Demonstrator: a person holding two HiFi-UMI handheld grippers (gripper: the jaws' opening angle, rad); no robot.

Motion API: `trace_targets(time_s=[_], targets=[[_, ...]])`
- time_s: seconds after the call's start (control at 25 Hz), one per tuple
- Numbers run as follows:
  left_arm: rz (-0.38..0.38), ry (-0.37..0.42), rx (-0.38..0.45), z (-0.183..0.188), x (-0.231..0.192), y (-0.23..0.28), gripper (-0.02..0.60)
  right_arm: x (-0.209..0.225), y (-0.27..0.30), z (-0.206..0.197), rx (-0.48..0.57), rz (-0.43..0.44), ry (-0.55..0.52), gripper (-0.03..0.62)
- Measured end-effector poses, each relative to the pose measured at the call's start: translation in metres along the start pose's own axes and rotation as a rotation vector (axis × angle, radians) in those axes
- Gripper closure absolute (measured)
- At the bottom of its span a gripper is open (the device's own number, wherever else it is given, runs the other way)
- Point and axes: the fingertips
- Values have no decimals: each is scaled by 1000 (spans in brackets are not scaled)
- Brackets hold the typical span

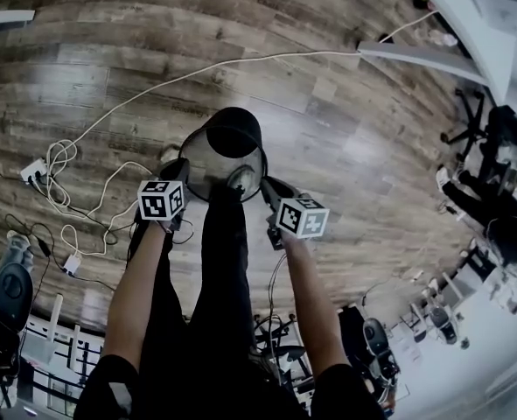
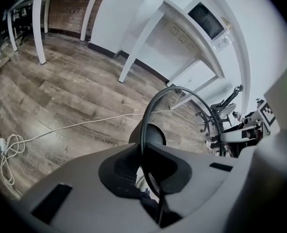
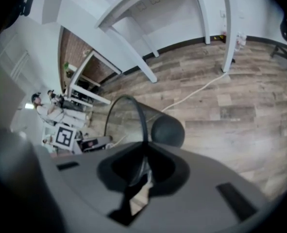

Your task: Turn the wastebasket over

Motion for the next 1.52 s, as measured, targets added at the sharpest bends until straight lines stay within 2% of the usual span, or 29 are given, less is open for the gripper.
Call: trace_targets(time_s=[0.36, 0.6, 0.8, 1.12, 1.52], targets=[[109, 36, 2, -11, -3, 16, 529, 41, 38, -26, -43, -47, 73, 539], [145, 72, -2, -14, -5, 41, 528, 68, 62, -36, -55, -122, 104, 542], [173, 105, -13, -15, -19, 63, 528, 80, 84, -47, -71, -150, 116, 543], [196, 83, -2, -33, -40, 90, 528, 100, 118, -75, -98, -193, 133, 544], [204, -17, -5, -61, -65, 123, 528, 123, 149, -93, -126, -210, 97, 545]])
Point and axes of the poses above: the fingertips, and each gripper's own axes: y forward along the fingers, x to its right, z out of its top, and after that the axes turned 14 degrees about -y, right-handed
